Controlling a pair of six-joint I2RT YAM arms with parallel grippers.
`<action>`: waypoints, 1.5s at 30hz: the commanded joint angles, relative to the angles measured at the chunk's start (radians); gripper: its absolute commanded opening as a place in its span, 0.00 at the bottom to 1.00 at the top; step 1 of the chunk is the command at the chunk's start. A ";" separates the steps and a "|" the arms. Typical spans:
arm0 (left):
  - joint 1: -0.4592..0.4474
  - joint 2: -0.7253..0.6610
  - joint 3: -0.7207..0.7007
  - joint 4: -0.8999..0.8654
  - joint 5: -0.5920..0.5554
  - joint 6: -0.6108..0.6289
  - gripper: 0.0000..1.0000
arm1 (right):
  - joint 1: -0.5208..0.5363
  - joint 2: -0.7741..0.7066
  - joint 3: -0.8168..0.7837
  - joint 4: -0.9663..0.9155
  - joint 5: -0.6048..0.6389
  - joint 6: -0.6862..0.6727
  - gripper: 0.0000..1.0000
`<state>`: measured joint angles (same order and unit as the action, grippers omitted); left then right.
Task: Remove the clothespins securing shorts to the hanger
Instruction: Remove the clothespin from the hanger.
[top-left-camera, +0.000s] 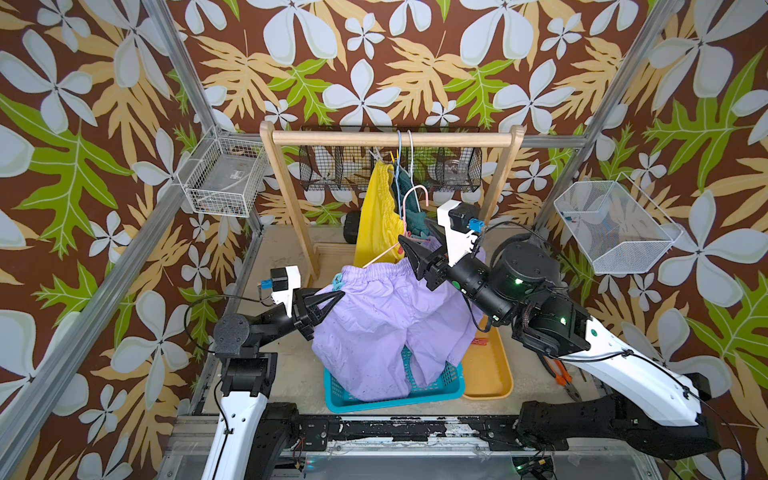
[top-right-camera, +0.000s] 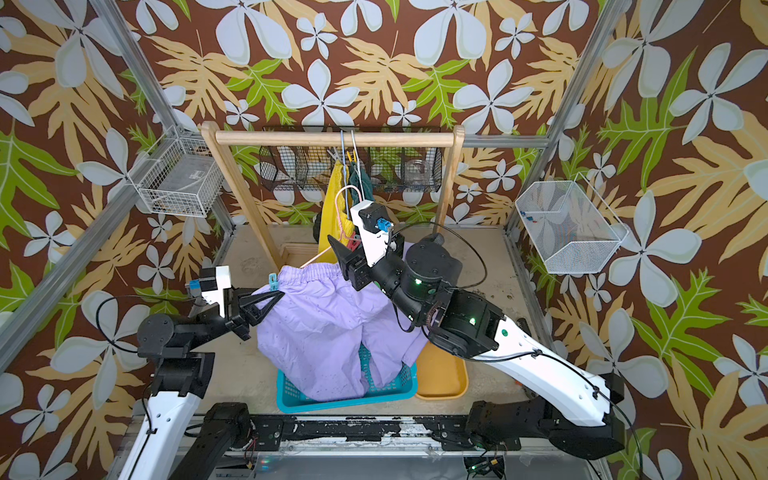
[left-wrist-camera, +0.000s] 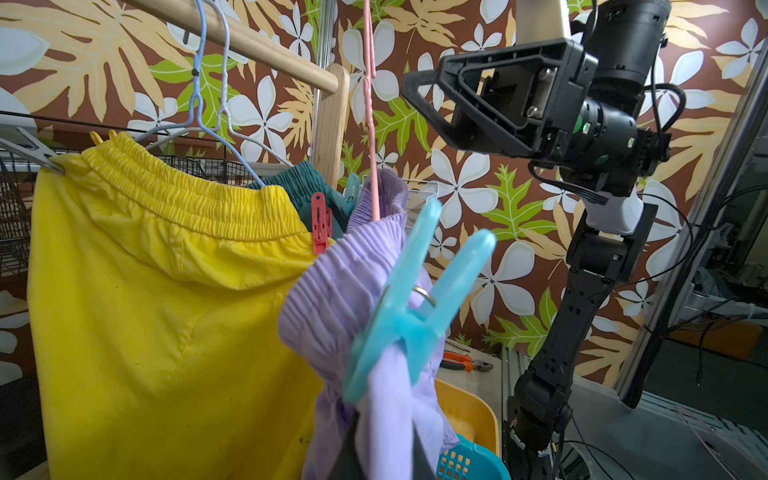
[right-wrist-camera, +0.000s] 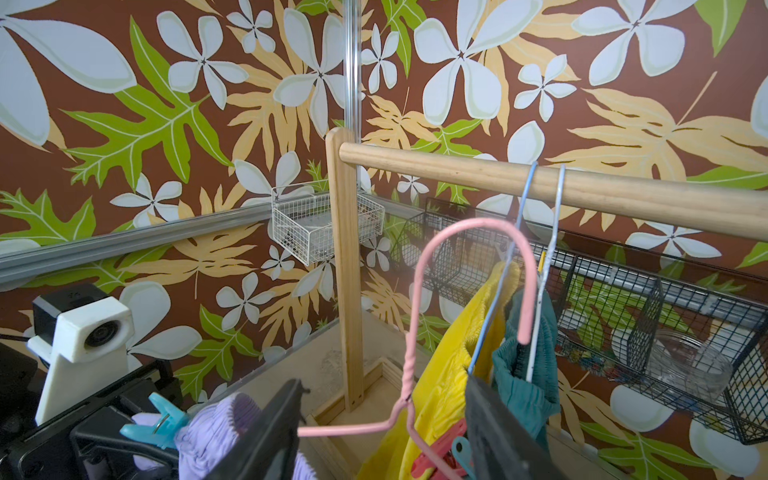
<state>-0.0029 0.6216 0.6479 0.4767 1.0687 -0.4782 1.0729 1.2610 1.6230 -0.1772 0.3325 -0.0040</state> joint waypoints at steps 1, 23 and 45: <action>-0.005 -0.010 0.013 -0.035 -0.038 0.049 0.00 | -0.043 0.019 0.057 -0.047 -0.051 0.026 0.61; -0.016 -0.021 0.021 -0.044 -0.049 0.052 0.00 | -0.157 0.104 0.094 -0.075 -0.225 0.065 0.50; -0.023 -0.031 0.000 0.000 -0.045 0.000 0.71 | -0.160 0.068 -0.032 0.051 -0.257 0.052 0.00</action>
<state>-0.0227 0.5945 0.6495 0.4107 1.0119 -0.4477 0.9146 1.3399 1.6062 -0.1650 0.0719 0.0700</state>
